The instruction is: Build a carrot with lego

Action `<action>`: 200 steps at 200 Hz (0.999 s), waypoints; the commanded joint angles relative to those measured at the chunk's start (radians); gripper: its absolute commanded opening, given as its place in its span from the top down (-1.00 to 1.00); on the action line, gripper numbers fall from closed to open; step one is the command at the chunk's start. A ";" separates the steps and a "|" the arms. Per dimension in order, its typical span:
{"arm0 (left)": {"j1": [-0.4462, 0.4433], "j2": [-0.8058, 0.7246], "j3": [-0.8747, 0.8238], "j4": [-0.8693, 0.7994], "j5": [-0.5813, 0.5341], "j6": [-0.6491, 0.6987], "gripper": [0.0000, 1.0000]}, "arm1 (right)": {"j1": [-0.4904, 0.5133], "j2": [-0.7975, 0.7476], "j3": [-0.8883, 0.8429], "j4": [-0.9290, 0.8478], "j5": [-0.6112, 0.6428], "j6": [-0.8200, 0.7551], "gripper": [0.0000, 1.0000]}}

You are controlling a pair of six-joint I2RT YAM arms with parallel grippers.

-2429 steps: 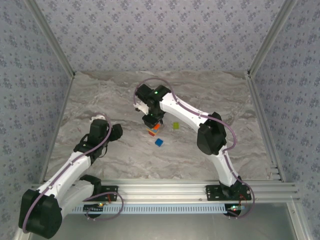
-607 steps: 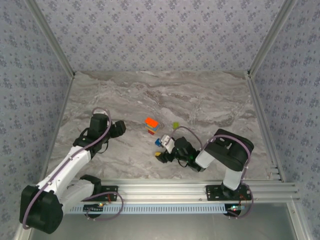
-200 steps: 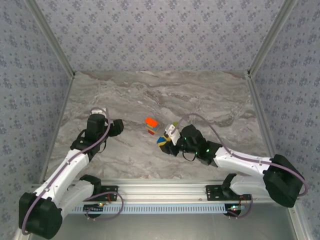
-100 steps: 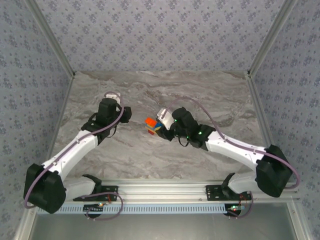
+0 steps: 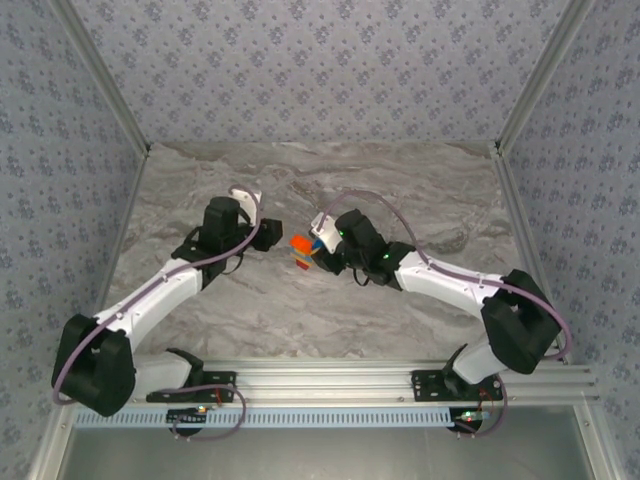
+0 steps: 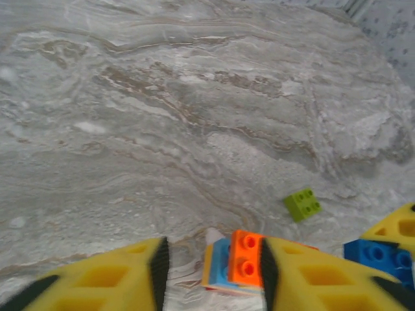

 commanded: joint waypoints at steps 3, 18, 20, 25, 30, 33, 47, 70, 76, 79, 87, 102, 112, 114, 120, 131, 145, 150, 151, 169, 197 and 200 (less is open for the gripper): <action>-0.004 0.011 -0.012 0.069 0.069 0.041 -0.19 | -0.013 0.011 0.053 0.011 0.008 0.019 0.55; 0.001 0.022 -0.008 0.057 0.076 0.092 -0.30 | -0.020 0.007 0.058 0.004 0.007 0.020 0.55; 0.003 0.025 -0.007 0.053 0.077 0.097 -0.31 | -0.020 0.007 0.059 0.004 0.008 0.020 0.55; 0.008 0.031 -0.003 0.045 0.082 0.109 -0.32 | -0.022 0.004 0.058 0.003 0.005 0.020 0.55; 0.017 0.040 -0.002 0.042 0.088 0.119 -0.33 | -0.025 0.001 0.056 0.002 0.005 0.022 0.55; 0.023 0.042 -0.003 0.045 0.093 0.123 -0.33 | -0.026 0.002 0.055 0.003 0.005 0.023 0.55; 0.069 0.063 -0.027 0.092 0.143 0.129 -0.35 | -0.035 -0.008 0.046 0.004 0.002 0.029 0.55; 0.138 0.137 -0.014 0.129 0.193 0.108 -0.37 | -0.051 -0.034 0.016 0.005 -0.004 0.037 0.56; 0.144 0.165 0.002 0.124 0.201 0.107 -0.38 | -0.055 -0.043 0.007 0.007 -0.006 0.039 0.55; 0.144 0.180 0.013 0.121 0.202 0.107 -0.38 | -0.056 -0.048 0.000 0.008 -0.007 0.040 0.56; 0.144 0.218 0.041 0.115 0.206 0.108 -0.38 | -0.061 -0.060 -0.016 0.010 -0.010 0.043 0.55; 0.144 0.282 0.088 0.117 0.194 0.104 -0.37 | -0.068 -0.074 -0.040 0.010 -0.015 0.049 0.55; 0.144 0.319 0.114 0.127 0.173 0.101 -0.37 | -0.068 -0.081 -0.054 0.001 -0.015 0.048 0.55; 0.144 0.326 0.120 0.130 0.170 0.101 -0.37 | -0.068 -0.082 -0.056 -0.001 -0.014 0.049 0.55; 0.145 0.349 0.140 0.134 0.162 0.099 -0.36 | -0.067 -0.087 -0.066 -0.006 -0.015 0.052 0.55; 0.147 0.392 0.186 0.128 0.162 0.101 -0.36 | -0.064 -0.099 -0.086 -0.010 -0.018 0.058 0.55; 0.147 0.458 0.255 0.105 0.177 0.108 -0.36 | -0.057 -0.113 -0.113 -0.011 -0.028 0.072 0.55; 0.147 0.482 0.279 0.095 0.183 0.107 -0.36 | -0.054 -0.117 -0.123 -0.009 -0.034 0.076 0.55; 0.147 0.487 0.283 0.093 0.184 0.108 -0.36 | -0.054 -0.118 -0.125 -0.009 -0.035 0.077 0.55; 0.147 0.561 0.349 0.079 0.204 0.105 -0.35 | -0.034 -0.120 -0.149 -0.010 -0.057 0.092 0.55; 0.145 0.636 0.421 0.069 0.224 0.093 -0.35 | 0.009 -0.093 -0.159 0.010 -0.091 0.112 0.56; 0.146 0.641 0.426 0.068 0.225 0.093 -0.35 | 0.015 -0.087 -0.158 0.012 -0.094 0.113 0.55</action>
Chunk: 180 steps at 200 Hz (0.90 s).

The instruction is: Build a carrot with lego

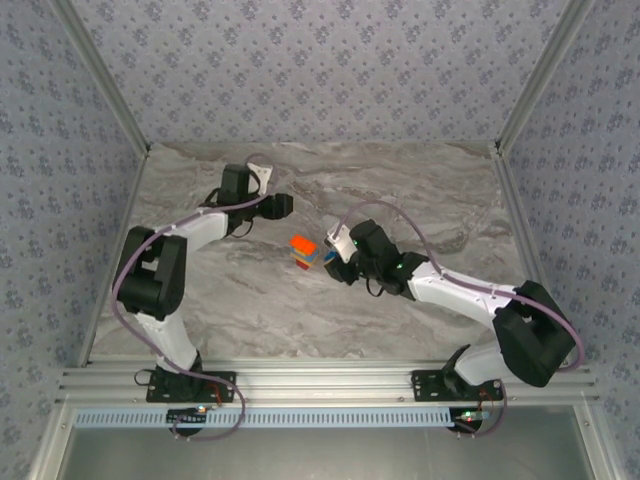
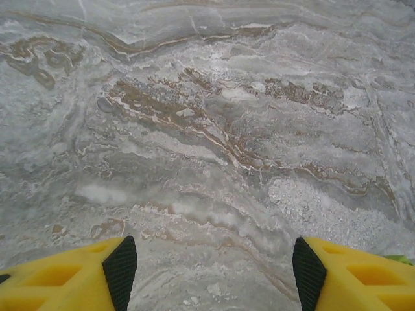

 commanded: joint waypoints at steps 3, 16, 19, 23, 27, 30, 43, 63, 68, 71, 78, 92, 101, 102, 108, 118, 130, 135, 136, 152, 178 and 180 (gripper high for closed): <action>0.001 0.052 0.067 -0.025 0.041 0.005 -0.35 | 0.040 0.018 -0.006 0.016 -0.049 0.039 0.56; 0.000 0.059 0.077 -0.031 0.041 0.006 -0.35 | 0.062 0.042 0.003 0.027 -0.055 0.042 0.56; 0.001 0.059 0.078 -0.033 0.039 0.007 -0.35 | 0.065 0.047 0.006 0.029 -0.057 0.042 0.56; 0.001 0.058 0.079 -0.035 0.038 0.010 -0.35 | 0.070 0.054 0.010 0.033 -0.060 0.043 0.56; 0.002 0.055 0.081 -0.038 0.037 0.012 -0.35 | 0.074 0.061 0.012 0.035 -0.062 0.043 0.56; 0.002 0.055 0.080 -0.039 0.035 0.013 -0.35 | 0.077 0.064 0.014 0.040 -0.064 0.044 0.57; 0.002 0.048 0.081 -0.048 0.030 0.020 -0.35 | 0.084 0.084 0.023 0.049 -0.078 0.047 0.56; 0.005 0.038 0.078 -0.061 0.020 0.030 -0.35 | 0.091 0.119 0.042 0.055 -0.104 0.050 0.56; 0.007 0.035 0.077 -0.062 0.020 0.030 -0.35 | 0.094 0.127 0.048 0.057 -0.107 0.049 0.56; 0.010 0.034 0.076 -0.062 0.020 0.029 -0.35 | 0.095 0.133 0.050 0.058 -0.108 0.048 0.57; 0.012 0.032 0.077 -0.061 0.021 0.029 -0.35 | 0.100 0.143 0.057 0.063 -0.107 0.047 0.56; 0.021 0.029 0.074 -0.060 0.023 0.026 -0.36 | 0.107 0.161 0.064 0.079 -0.100 0.048 0.56; 0.026 0.026 0.071 -0.056 0.028 0.023 -0.35 | 0.108 0.169 0.068 0.091 -0.097 0.049 0.57; 0.027 0.026 0.071 -0.056 0.029 0.023 -0.35 | 0.108 0.169 0.069 0.092 -0.097 0.049 0.57; 0.031 0.023 0.069 -0.052 0.031 0.020 -0.35 | 0.107 0.174 0.074 0.097 -0.091 0.050 0.57; 0.039 0.019 0.062 -0.047 0.038 0.015 -0.35 | 0.108 0.181 0.082 0.104 -0.083 0.048 0.57; 0.047 0.013 0.057 -0.040 0.043 0.010 -0.35 | 0.106 0.190 0.088 0.115 -0.077 0.050 0.57; 0.050 0.010 0.054 -0.038 0.045 0.008 -0.35 | 0.104 0.194 0.091 0.120 -0.072 0.051 0.57; 0.050 0.010 0.053 -0.038 0.045 0.008 -0.35 | 0.104 0.194 0.092 0.120 -0.071 0.051 0.57; 0.054 0.003 0.045 -0.038 0.045 0.011 -0.36 | 0.104 0.210 0.103 0.127 -0.051 0.054 0.57; 0.060 -0.007 0.027 -0.036 0.045 0.013 -0.35 | 0.100 0.234 0.119 0.125 -0.036 0.056 0.57; 0.060 -0.007 0.026 -0.035 0.045 0.011 -0.35 | 0.099 0.234 0.120 0.126 -0.036 0.056 0.57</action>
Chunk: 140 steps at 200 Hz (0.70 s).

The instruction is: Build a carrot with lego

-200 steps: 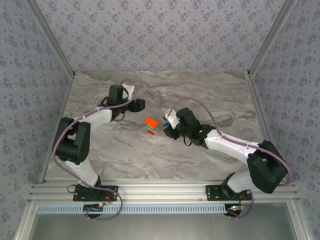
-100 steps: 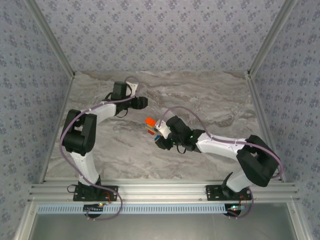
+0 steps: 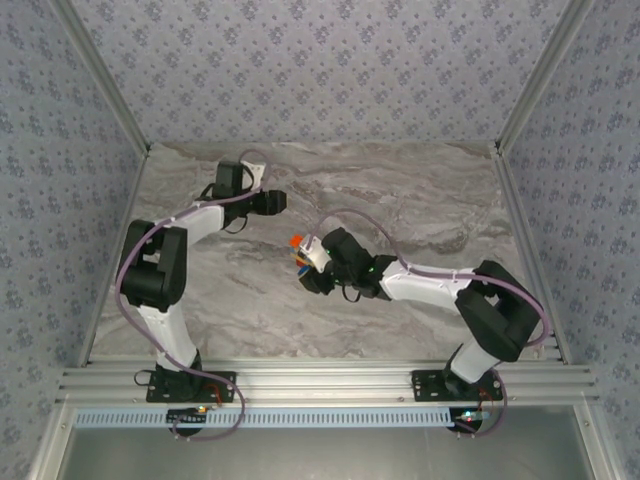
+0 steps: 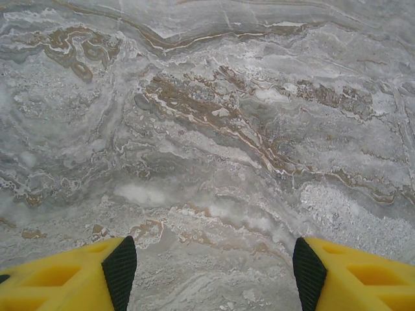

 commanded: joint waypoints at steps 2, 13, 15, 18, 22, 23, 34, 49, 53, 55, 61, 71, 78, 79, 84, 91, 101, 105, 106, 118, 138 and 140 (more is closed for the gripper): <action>0.004 -0.046 -0.022 0.010 0.025 0.005 -0.35 | -0.003 0.030 0.034 0.018 0.026 0.015 0.57; 0.005 -0.049 -0.027 0.012 0.026 0.006 -0.36 | -0.003 0.033 0.037 0.013 0.032 0.017 0.57; 0.006 -0.050 -0.030 0.012 0.025 0.007 -0.36 | -0.003 0.033 0.037 0.013 0.033 0.017 0.57; 0.007 -0.050 -0.031 0.013 0.025 0.006 -0.36 | -0.003 0.034 0.037 0.012 0.035 0.017 0.57; 0.007 -0.051 -0.033 0.013 0.026 0.007 -0.35 | -0.004 0.035 0.038 0.011 0.038 0.017 0.57; 0.007 -0.051 -0.033 0.013 0.026 0.007 -0.35 | -0.004 0.035 0.038 0.010 0.038 0.017 0.57; 0.009 -0.053 -0.036 0.014 0.028 0.007 -0.36 | -0.006 0.036 0.035 0.008 0.050 0.018 0.57; 0.010 -0.054 -0.035 0.013 0.031 0.006 -0.36 | -0.010 0.036 0.033 0.008 0.069 0.018 0.58; 0.010 -0.054 -0.035 0.014 0.033 0.006 -0.36 | -0.011 0.035 0.031 0.009 0.075 0.019 0.58; 0.010 -0.054 -0.035 0.014 0.033 0.006 -0.36 | -0.012 0.035 0.031 0.009 0.077 0.020 0.58; 0.010 -0.056 -0.035 0.014 0.034 0.006 -0.36 | -0.014 0.033 0.027 0.012 0.083 0.022 0.58; 0.010 -0.056 -0.033 0.012 0.034 0.006 -0.36 | -0.018 0.032 0.023 0.019 0.091 0.024 0.58; 0.010 -0.058 -0.034 0.010 0.035 0.007 -0.36 | -0.022 0.032 0.020 0.023 0.099 0.027 0.58; 0.010 -0.059 -0.034 0.010 0.035 0.007 -0.36 | -0.023 0.032 0.020 0.025 0.100 0.027 0.58; 0.010 -0.062 -0.035 0.010 0.036 0.007 -0.36 | -0.025 0.030 0.017 0.029 0.104 0.027 0.58; 0.012 -0.063 -0.036 0.009 0.036 0.008 -0.36 | -0.029 0.030 0.014 0.036 0.107 0.029 0.58; 0.012 -0.068 -0.039 0.008 0.036 0.010 -0.36 | -0.034 0.032 0.011 0.043 0.114 0.033 0.58; 0.012 -0.070 -0.039 0.007 0.036 0.010 -0.36 | -0.035 0.034 0.010 0.045 0.117 0.035 0.58; 0.012 -0.070 -0.039 0.007 0.036 0.010 -0.36 | -0.036 0.033 0.010 0.046 0.118 0.036 0.58; 0.013 -0.073 -0.043 0.007 0.035 0.010 -0.36 | -0.042 0.037 0.007 0.056 0.122 0.041 0.58; 0.013 -0.075 -0.045 0.007 0.035 0.010 -0.36 | -0.052 0.045 0.002 0.071 0.131 0.050 0.58; 0.013 -0.076 -0.045 0.006 0.035 0.010 -0.36 | -0.053 0.044 0.002 0.073 0.130 0.050 0.58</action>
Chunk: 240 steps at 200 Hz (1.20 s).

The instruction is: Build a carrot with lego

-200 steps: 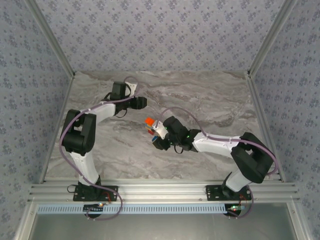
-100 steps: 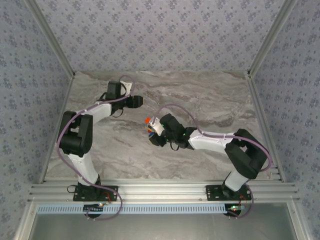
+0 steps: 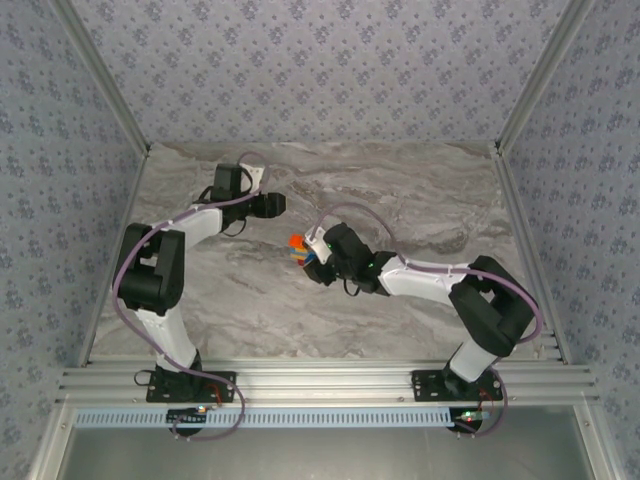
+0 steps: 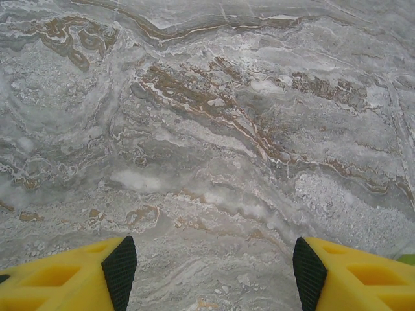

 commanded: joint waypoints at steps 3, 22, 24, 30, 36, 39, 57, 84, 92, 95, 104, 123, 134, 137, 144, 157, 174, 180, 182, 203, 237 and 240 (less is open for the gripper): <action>0.010 -0.046 -0.008 0.005 0.027 0.011 -0.36 | -0.013 0.014 -0.007 0.039 0.028 0.027 0.58; 0.010 -0.048 -0.009 0.003 0.028 0.011 -0.35 | -0.018 0.007 -0.014 0.043 0.020 0.026 0.58; 0.011 -0.048 -0.009 0.003 0.028 0.011 -0.35 | -0.018 0.007 -0.014 0.044 0.019 0.026 0.58; 0.010 -0.049 -0.010 0.002 0.028 0.011 -0.36 | -0.018 0.002 -0.019 0.046 0.015 0.026 0.58; 0.010 -0.051 -0.013 0.002 0.028 0.011 -0.36 | -0.020 -0.004 -0.024 0.045 0.010 0.023 0.58; 0.010 -0.053 -0.014 0.002 0.028 0.011 -0.36 | -0.020 -0.007 -0.026 0.045 0.006 0.022 0.58; 0.012 -0.057 -0.021 0.002 0.027 0.013 -0.35 | -0.021 -0.028 -0.042 0.030 -0.027 0.003 0.58; 0.012 -0.063 -0.026 -0.005 0.015 0.015 -0.35 | -0.019 -0.076 -0.068 -0.030 -0.082 -0.036 0.58; 0.012 -0.066 -0.027 -0.012 0.014 0.022 -0.35 | -0.019 -0.098 -0.074 -0.058 -0.084 -0.052 0.58; 0.012 -0.067 -0.027 -0.015 0.013 0.025 -0.35 | -0.020 -0.107 -0.076 -0.066 -0.083 -0.056 0.58; 0.012 -0.076 -0.031 -0.022 0.010 0.039 -0.35 | -0.022 -0.137 -0.085 -0.096 -0.075 -0.070 0.58; 0.012 -0.118 -0.075 -0.010 -0.023 0.058 -0.36 | -0.043 -0.216 -0.104 -0.159 -0.057 -0.087 0.58; 0.012 -0.173 -0.160 0.063 -0.051 0.068 -0.37 | -0.065 -0.261 -0.113 -0.186 -0.058 -0.094 0.57; 0.012 -0.196 -0.183 0.099 -0.059 0.067 -0.39 | -0.070 -0.273 -0.117 -0.192 -0.058 -0.097 0.57; 0.012 -0.254 -0.270 0.191 -0.076 0.060 -0.41 | -0.086 -0.302 -0.123 -0.202 -0.058 -0.101 0.57; 0.013 -0.357 -0.409 0.359 -0.090 0.042 -0.47 | -0.118 -0.342 -0.137 -0.213 -0.070 -0.106 0.56; 0.012 -0.462 -0.486 0.360 -0.020 0.059 -0.62 | -0.167 -0.369 -0.151 -0.211 -0.102 -0.108 0.56; 0.012 -0.482 -0.482 0.308 0.060 0.104 -0.69 | -0.184 -0.372 -0.151 -0.209 -0.112 -0.108 0.56; 0.011 -0.484 -0.481 0.299 0.088 0.114 -0.72 | -0.190 -0.371 -0.152 -0.208 -0.118 -0.109 0.56; 0.005 -0.457 -0.492 0.322 0.288 0.113 -0.73 | -0.233 -0.368 -0.136 -0.211 -0.147 -0.119 0.56; -0.016 -0.409 -0.736 0.853 0.385 0.086 -0.75 | -0.284 -0.386 -0.107 -0.220 -0.172 -0.132 0.56; -0.026 -0.409 -0.756 0.893 0.374 0.104 -0.76 | -0.289 -0.388 -0.106 -0.221 -0.176 -0.132 0.56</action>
